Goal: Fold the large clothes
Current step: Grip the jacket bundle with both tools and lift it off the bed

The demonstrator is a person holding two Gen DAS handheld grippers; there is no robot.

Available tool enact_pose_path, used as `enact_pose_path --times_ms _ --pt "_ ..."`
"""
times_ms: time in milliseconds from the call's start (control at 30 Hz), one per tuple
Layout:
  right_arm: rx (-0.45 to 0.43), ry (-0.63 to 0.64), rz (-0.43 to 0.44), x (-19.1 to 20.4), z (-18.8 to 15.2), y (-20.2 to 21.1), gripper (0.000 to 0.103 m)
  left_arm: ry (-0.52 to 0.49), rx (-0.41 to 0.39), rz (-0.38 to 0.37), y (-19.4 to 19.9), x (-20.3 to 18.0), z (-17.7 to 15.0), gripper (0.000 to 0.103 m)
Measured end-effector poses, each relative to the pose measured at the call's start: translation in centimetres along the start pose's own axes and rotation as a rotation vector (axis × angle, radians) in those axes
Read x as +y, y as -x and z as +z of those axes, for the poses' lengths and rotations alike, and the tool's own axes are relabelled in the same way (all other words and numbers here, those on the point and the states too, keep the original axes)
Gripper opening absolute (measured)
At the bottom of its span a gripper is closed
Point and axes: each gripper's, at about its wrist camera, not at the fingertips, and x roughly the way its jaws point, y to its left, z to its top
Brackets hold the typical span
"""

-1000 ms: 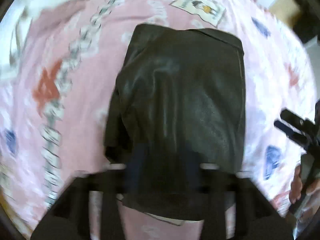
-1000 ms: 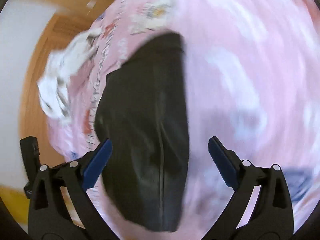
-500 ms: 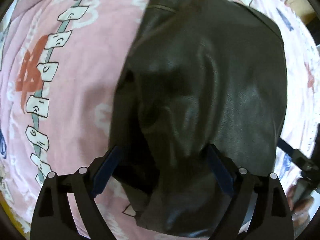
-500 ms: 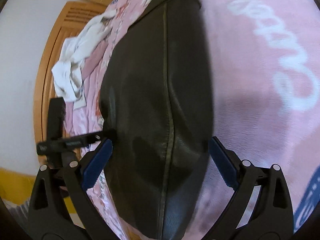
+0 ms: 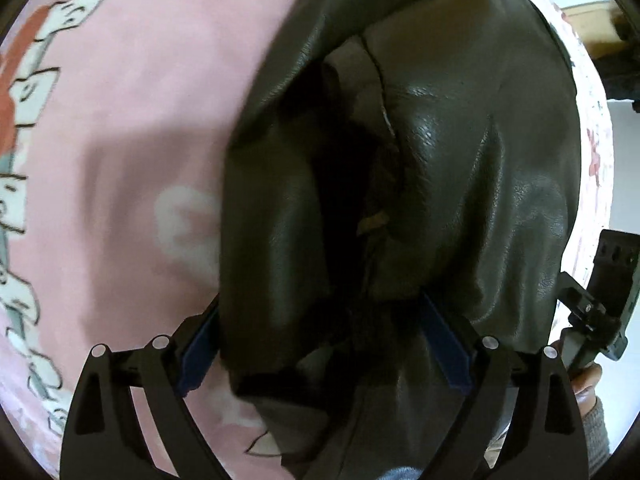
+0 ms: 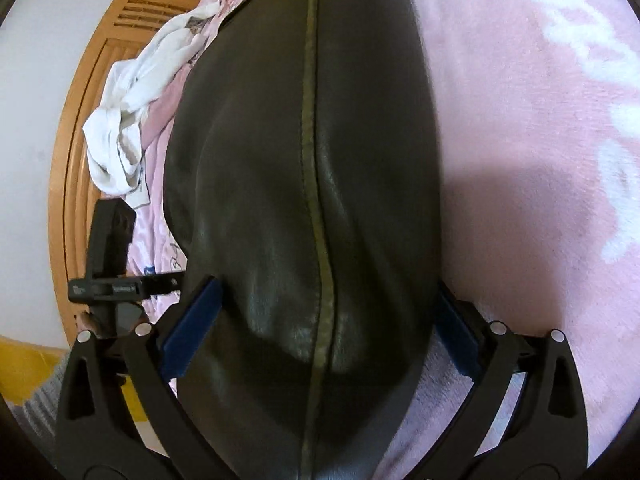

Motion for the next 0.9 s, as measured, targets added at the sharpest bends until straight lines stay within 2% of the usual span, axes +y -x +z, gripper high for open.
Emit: enact_pose_path --times_ms 100,133,200,300,400,500,600,633,700,733,800,867,900 --pt "-0.013 0.002 0.019 -0.5 -0.1 0.0 0.098 0.002 -0.005 -0.055 -0.8 0.9 -0.2 0.096" --pt "-0.018 0.015 0.014 -0.4 -0.2 0.0 0.098 0.013 -0.001 -0.093 -1.0 1.3 -0.3 0.096" --pt "-0.047 0.054 -0.004 0.5 -0.7 0.2 0.098 0.001 -0.002 -0.107 -1.2 1.0 -0.5 0.095" --pt "-0.064 0.154 -0.034 2.9 -1.3 0.2 0.097 -0.026 -0.011 -0.164 -0.7 -0.5 -1.0 0.068" --pt "-0.073 0.107 -0.023 2.5 -1.1 -0.3 0.097 -0.06 -0.027 -0.156 -0.6 -1.7 -1.6 0.06" --pt "-0.048 0.052 0.004 1.2 -0.1 -1.4 0.098 -0.037 -0.033 -0.197 -0.8 -1.5 -1.5 0.06" --pt "-0.025 0.07 0.006 1.5 0.5 -1.9 0.098 -0.02 -0.044 -0.195 -1.9 -0.9 -1.8 0.074" --pt "-0.026 0.078 0.001 1.6 0.5 -1.9 0.098 -0.011 -0.045 -0.205 -2.3 -0.7 -1.8 0.076" --pt "-0.038 0.084 -0.018 1.8 0.3 -1.6 0.092 -0.001 -0.049 -0.223 -3.0 -1.0 -2.4 0.073" --pt "-0.045 0.08 -0.027 2.0 0.2 -1.3 0.088 -0.006 -0.053 -0.225 -3.3 -1.3 -2.5 0.059" --pt "-0.057 0.063 -0.002 2.3 0.1 -0.7 0.071 -0.025 -0.069 -0.224 -1.7 -1.5 -2.6 0.043" --pt "-0.059 0.047 0.021 3.0 0.1 -0.3 0.063 -0.043 -0.08 -0.203 -0.9 -2.3 -3.1 0.036" --pt "-0.063 0.045 0.042 3.3 0.0 0.0 0.056 -0.043 -0.082 -0.201 -0.6 -2.6 -3.3 0.033"
